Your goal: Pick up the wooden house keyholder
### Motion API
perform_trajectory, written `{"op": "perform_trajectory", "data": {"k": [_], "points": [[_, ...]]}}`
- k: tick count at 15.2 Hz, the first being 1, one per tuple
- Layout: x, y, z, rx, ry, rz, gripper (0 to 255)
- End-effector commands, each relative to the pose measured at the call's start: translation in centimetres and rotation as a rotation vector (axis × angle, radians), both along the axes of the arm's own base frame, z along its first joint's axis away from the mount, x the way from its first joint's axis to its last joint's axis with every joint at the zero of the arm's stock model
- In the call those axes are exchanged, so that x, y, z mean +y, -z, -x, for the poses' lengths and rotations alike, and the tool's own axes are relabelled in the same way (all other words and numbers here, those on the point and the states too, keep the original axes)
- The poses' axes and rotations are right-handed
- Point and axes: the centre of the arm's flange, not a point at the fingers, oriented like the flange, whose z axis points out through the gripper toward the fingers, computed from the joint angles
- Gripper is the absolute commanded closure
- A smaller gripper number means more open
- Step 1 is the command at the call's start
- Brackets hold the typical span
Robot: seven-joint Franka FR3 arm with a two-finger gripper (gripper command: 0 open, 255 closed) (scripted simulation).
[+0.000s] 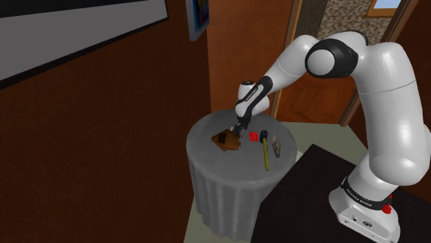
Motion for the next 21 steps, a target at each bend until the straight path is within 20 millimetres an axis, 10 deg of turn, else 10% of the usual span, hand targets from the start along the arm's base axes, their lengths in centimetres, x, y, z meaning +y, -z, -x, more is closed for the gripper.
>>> {"op": "perform_trajectory", "data": {"k": [1,2,3,12,21], "points": [[0.1,0.9,0.0,0.000,0.000,0.000,0],[0.1,0.9,0.0,0.000,0.000,0.000,0],[0.2,1.0,0.0,0.000,0.000,0.000,255],[0.1,0.9,0.0,0.000,0.000,0.000,255],[0.1,-3.9,0.0,0.000,0.000,0.000,255]]}}
